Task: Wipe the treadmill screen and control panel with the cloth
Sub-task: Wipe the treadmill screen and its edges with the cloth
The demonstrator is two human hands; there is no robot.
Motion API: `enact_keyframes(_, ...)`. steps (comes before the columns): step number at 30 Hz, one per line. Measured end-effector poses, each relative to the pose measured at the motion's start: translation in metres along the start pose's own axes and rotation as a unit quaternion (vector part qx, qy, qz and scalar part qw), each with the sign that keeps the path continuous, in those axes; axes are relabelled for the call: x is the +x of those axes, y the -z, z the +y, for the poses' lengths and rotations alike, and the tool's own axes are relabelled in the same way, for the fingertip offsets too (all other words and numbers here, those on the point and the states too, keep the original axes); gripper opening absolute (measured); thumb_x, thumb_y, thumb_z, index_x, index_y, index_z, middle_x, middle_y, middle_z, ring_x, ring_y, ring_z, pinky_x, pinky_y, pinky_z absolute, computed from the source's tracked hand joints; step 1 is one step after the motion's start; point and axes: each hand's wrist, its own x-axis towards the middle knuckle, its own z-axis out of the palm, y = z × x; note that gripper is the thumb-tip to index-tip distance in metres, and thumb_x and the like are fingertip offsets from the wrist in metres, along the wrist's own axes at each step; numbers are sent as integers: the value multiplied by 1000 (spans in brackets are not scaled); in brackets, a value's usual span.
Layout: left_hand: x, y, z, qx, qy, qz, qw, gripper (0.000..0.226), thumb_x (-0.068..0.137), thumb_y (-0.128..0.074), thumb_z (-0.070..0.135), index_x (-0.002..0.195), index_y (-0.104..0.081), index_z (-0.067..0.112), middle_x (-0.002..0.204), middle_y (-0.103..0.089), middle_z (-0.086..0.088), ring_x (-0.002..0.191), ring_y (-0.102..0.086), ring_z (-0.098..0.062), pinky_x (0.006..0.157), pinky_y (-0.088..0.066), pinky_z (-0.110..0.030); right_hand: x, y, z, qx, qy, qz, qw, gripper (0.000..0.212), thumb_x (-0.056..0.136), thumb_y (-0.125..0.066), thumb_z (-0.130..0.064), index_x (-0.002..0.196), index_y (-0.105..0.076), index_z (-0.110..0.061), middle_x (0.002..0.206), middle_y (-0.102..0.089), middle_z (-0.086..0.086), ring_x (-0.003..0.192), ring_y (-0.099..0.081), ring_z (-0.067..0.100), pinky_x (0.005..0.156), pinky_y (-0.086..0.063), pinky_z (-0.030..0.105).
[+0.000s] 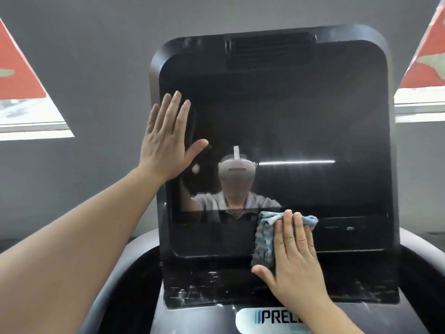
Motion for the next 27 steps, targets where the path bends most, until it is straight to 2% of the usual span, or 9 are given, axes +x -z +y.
enact_keyframes(4, -5, -4, 1, -2, 8, -1, 1000, 88, 99, -22, 72, 160, -17, 9, 169, -9, -13, 157, -1, -29, 127, -3, -46, 11, -4, -45, 9, 35, 2, 999, 108, 92, -22, -81, 151, -27, 9, 163, -15, 27, 153, -8, 41, 124, -5, 51)
enact_keyframes(10, -7, -6, 0, -14, 13, 9, 1000, 85, 100, -25, 69, 159, -20, 8, 169, -12, -15, 157, -3, -31, 127, -3, -46, 33, -10, -127, 43, 104, 0, 994, 107, 90, -23, -82, 155, -21, 2, 165, -11, 21, 154, -7, 35, 122, -10, 48)
enact_keyframes(13, -7, -7, -1, -23, 9, 11, 1000, 83, 101, -26, 66, 159, -21, 7, 168, -13, -15, 156, -4, -31, 127, -4, -47, 37, -10, -131, 24, 130, 17, 991, 104, 89, -28, -81, 157, -20, -3, 167, -8, 15, 155, -6, 29, 123, -10, 44)
enact_keyframes(17, -7, -5, -1, -38, 15, 14, 999, 82, 101, -29, 64, 158, -21, 6, 168, -14, -16, 156, -4, -32, 127, -4, -48, 17, -2, -57, 13, 110, 10, 994, 101, 88, -32, -78, 157, -17, -7, 167, -12, 10, 155, -6, 25, 123, -13, 44)
enact_keyframes(21, -9, -6, 0, -66, 22, 28, 997, 82, 99, -34, 60, 158, -20, 5, 167, -15, -18, 156, -3, -29, 127, 0, -45, -23, 11, 80, -71, 9, -27, 997, 100, 94, -17, -78, 157, -13, -1, 167, -10, 18, 154, -7, 33, 122, -14, 51)
enact_keyframes(24, -9, -7, 3, -79, 27, 39, 996, 82, 98, -37, 58, 157, -20, 5, 167, -15, -19, 154, 1, -21, 126, 5, -38, -44, 27, 170, -101, -58, -95, 989, 105, 93, -11, -78, 151, -26, 8, 166, -5, 21, 153, -8, 38, 122, -12, 53)
enact_keyframes(26, -9, -8, 4, -80, 25, 44, 996, 81, 98, -39, 57, 157, -20, 5, 166, -16, -20, 154, 2, -20, 126, 6, -37, -47, 31, 186, -98, -64, -117, 986, 108, 92, -10, -79, 149, -31, 11, 166, -4, 22, 153, -7, 40, 123, -9, 52)
enact_keyframes(27, -9, -8, 3, -80, 24, 45, 995, 81, 98, -40, 57, 157, -20, 5, 166, -16, -20, 154, 3, -20, 126, 6, -37, -44, 29, 179, -93, -73, -103, 988, 110, 91, -11, -80, 149, -29, 11, 166, -5, 24, 153, -6, 41, 122, -7, 51)
